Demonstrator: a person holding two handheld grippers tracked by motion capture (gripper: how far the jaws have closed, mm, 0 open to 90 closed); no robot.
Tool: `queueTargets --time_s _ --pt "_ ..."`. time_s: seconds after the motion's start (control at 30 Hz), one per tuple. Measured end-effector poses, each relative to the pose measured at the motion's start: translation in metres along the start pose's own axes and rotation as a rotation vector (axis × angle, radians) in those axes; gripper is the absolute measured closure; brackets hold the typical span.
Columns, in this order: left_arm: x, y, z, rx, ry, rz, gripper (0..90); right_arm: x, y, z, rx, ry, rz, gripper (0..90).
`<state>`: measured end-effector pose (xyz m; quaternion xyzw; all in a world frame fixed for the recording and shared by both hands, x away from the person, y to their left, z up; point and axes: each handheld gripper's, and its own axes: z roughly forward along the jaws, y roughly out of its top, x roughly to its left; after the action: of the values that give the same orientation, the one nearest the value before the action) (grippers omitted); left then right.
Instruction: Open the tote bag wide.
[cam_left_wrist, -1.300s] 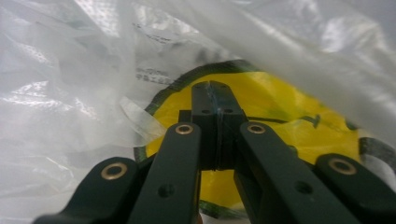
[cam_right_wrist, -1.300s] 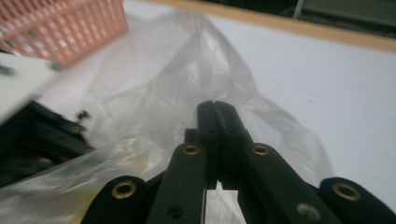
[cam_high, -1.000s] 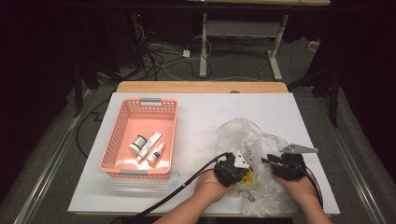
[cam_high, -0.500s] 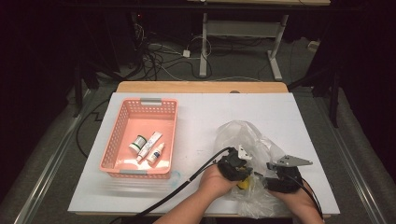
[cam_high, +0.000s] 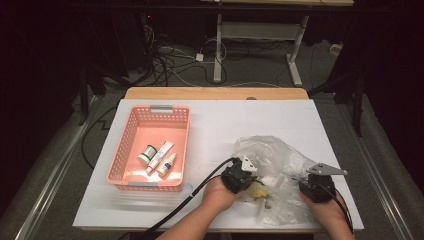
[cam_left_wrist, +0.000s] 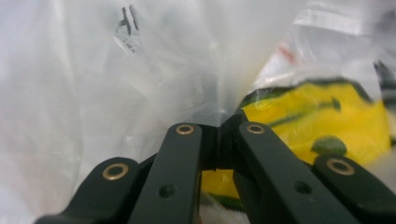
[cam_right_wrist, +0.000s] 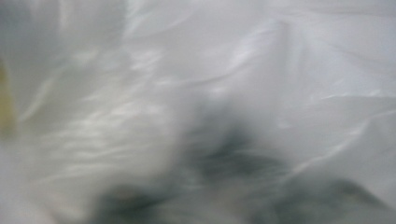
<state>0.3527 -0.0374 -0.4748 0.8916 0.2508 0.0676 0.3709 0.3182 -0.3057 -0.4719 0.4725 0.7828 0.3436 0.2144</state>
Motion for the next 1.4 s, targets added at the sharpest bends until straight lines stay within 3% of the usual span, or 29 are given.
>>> queueTargets --time_s 0.1,0.27,0.37,0.43,0.47,0.57,0.67,0.73,0.8,0.87,0.93,0.97,1.03,1.13,1.33,1.4 --pt "0.002 -0.005 -0.006 0.011 0.019 0.008 88.3 -0.012 -0.004 -0.003 0.003 -0.011 0.020 90.0" --pt "0.012 -0.014 -0.016 0.023 0.044 -0.009 88.3 -0.029 -0.007 -0.007 0.003 -0.094 0.059 90.0" --pt "0.012 -0.015 -0.019 0.022 0.047 0.011 88.2 -0.037 -0.007 -0.009 -0.012 -0.096 0.096 90.0" --pt "0.005 -0.010 -0.022 -0.015 0.020 0.033 85.6 -0.034 -0.004 -0.009 -0.022 -0.080 0.086 90.0" --pt "0.001 -0.006 -0.024 -0.037 0.007 0.045 79.3 -0.032 -0.002 -0.009 -0.026 -0.070 0.082 90.0" --pt "-0.016 0.010 -0.034 -0.122 -0.023 0.131 73.9 -0.019 0.006 -0.008 -0.050 -0.031 0.046 90.0" --pt "-0.027 0.028 -0.046 -0.207 -0.059 0.174 72.1 -0.010 0.011 -0.006 -0.056 0.010 0.019 90.0" --pt "-0.028 0.038 -0.052 -0.260 -0.067 0.171 72.1 -0.002 0.013 -0.003 -0.044 0.046 -0.008 90.0" --pt "-0.022 0.046 -0.052 -0.286 -0.047 0.154 72.2 0.006 0.012 0.001 -0.034 0.078 -0.033 90.0" --pt "-0.012 0.052 -0.043 -0.266 -0.029 0.137 74.2 0.014 0.011 0.004 -0.023 0.106 -0.050 90.0" --pt "0.000 0.053 -0.031 -0.223 0.021 0.124 76.9 0.021 0.008 0.006 -0.012 0.126 -0.062 90.0" --pt "0.000 0.053 -0.031 -0.223 0.021 0.124 80.5 0.024 0.006 0.006 -0.007 0.143 -0.068 90.0" --pt "0.025 0.049 -0.012 -0.151 0.065 0.065 86.2 0.029 0.004 0.007 0.002 0.167 -0.088 90.0" --pt "0.036 0.046 -0.002 -0.105 0.104 0.040 88.1 0.034 0.001 0.006 0.010 0.190 -0.101 90.0" --pt "0.055 0.036 0.021 -0.008 0.169 -0.027 88.3 0.032 -0.003 0.002 0.012 0.189 -0.094 90.0" --pt "0.064 0.030 0.024 -0.003 0.197 -0.076 88.3 0.027 -0.006 -0.001 0.012 0.172 -0.091 90.0"
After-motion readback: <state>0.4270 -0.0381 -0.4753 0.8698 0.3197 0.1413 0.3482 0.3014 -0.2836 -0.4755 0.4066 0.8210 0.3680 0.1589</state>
